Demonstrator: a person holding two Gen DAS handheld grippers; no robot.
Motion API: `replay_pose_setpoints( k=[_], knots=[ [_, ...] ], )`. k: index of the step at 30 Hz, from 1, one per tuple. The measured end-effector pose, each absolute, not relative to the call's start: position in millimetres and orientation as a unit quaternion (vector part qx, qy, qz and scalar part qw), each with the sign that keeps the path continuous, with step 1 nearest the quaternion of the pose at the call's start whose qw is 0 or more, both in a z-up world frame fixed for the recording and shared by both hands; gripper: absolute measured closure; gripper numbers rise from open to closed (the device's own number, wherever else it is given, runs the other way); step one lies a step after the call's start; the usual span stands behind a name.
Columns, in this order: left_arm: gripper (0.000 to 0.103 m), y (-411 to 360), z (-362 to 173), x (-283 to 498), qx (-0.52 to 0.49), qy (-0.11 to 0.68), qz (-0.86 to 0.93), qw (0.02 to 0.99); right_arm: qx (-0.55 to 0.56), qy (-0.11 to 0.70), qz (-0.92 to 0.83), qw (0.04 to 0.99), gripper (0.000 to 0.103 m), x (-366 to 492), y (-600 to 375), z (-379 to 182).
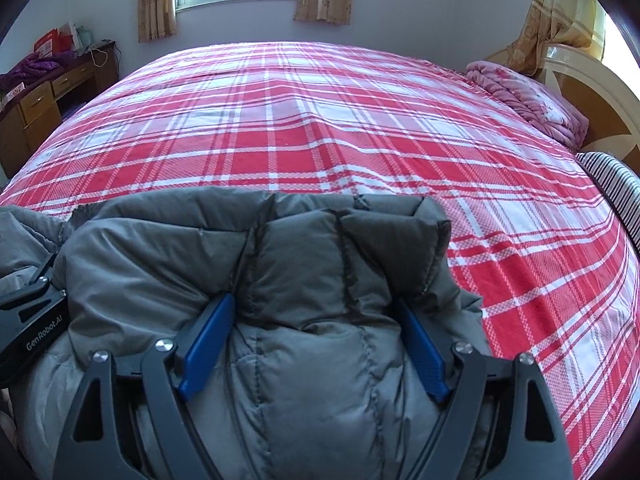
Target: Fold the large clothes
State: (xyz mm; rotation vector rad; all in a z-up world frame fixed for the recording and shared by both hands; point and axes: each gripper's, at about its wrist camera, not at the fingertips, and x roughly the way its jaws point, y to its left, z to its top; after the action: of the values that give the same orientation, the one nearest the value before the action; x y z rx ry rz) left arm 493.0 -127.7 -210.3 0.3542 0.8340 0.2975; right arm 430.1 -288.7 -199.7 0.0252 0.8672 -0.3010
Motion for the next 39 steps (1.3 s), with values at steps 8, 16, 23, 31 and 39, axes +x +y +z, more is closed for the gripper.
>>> replay_pose_setpoints(
  k=[8, 16, 23, 31, 39],
  knots=[
    [0.001, -28.9, -126.7, 401.2, 0.086, 0.371, 0.081, 0.921, 0.038, 0.405, -0.113, 0.906, 0.017, 395.0, -292.0, -164.4],
    [0.001, 39.6, -127.5, 334.7, 0.049, 0.335, 0.119, 0.933, -0.001, 0.320, -0.036, 0.947, 0.009, 312.7, -208.9, -125.5],
    [0.001, -12.7, -111.5, 377.0, 0.116, 0.310, 0.085, 0.940, -0.033, 0.315, -0.051, 0.947, 0.019, 328.5, -204.1, -130.3],
    [0.001, -80.7, -123.7, 450.1, 0.146, 0.329, 0.061, 0.931, -0.069, 0.410, -0.106, 0.903, 0.019, 397.6, -266.5, -177.5],
    [0.001, -39.8, -88.2, 442.0, 0.076, 0.303, 0.086, 0.946, 0.001, 0.410, -0.204, 0.889, 0.017, 413.9, -334.4, -180.4]
  ],
)
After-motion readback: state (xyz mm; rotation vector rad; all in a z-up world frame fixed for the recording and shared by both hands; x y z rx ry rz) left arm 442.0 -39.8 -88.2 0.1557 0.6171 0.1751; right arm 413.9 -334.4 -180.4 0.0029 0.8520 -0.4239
